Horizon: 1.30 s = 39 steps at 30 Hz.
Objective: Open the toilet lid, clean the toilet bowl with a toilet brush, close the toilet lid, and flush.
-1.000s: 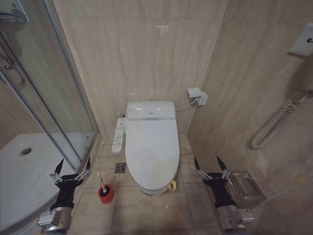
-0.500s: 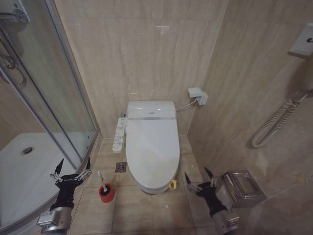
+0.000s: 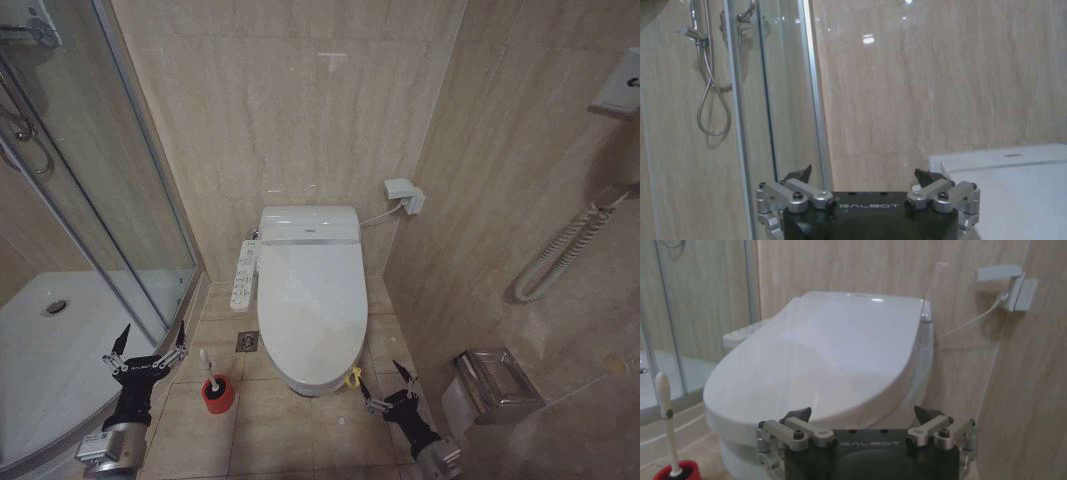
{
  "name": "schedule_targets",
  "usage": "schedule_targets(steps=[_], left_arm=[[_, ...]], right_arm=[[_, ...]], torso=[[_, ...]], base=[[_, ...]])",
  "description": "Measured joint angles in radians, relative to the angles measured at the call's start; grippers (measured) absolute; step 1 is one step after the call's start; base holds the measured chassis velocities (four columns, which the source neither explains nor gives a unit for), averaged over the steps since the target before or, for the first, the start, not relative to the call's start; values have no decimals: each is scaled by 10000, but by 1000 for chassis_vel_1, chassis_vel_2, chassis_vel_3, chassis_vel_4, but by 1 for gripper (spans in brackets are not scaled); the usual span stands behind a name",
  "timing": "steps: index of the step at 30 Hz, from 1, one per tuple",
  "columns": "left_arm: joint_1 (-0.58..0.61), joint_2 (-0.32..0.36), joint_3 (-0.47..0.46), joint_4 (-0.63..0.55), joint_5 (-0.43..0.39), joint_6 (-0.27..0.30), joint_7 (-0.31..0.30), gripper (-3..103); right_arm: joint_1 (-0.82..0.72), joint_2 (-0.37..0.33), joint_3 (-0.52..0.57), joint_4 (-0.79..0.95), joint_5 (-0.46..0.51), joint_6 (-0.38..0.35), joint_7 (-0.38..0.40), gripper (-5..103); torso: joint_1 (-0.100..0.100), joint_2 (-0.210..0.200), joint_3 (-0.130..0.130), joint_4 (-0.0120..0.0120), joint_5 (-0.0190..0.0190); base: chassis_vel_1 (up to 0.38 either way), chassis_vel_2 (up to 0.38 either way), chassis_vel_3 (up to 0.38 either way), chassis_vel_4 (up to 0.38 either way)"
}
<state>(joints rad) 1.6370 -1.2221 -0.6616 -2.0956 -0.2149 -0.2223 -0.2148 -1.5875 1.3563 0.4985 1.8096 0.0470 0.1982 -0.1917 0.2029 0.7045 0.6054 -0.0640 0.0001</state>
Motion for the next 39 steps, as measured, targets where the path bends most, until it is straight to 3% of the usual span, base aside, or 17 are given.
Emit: schedule_targets(steps=[39], left_arm=[[0, 0, 0, 0, 0, 0, 0, 100]], right_arm=[[2214, 155, -827, -3344, -580, 608, 520, 100]], torso=[[0, 0, 0, 0, -1]], base=[[0, 0, 0, 0]])
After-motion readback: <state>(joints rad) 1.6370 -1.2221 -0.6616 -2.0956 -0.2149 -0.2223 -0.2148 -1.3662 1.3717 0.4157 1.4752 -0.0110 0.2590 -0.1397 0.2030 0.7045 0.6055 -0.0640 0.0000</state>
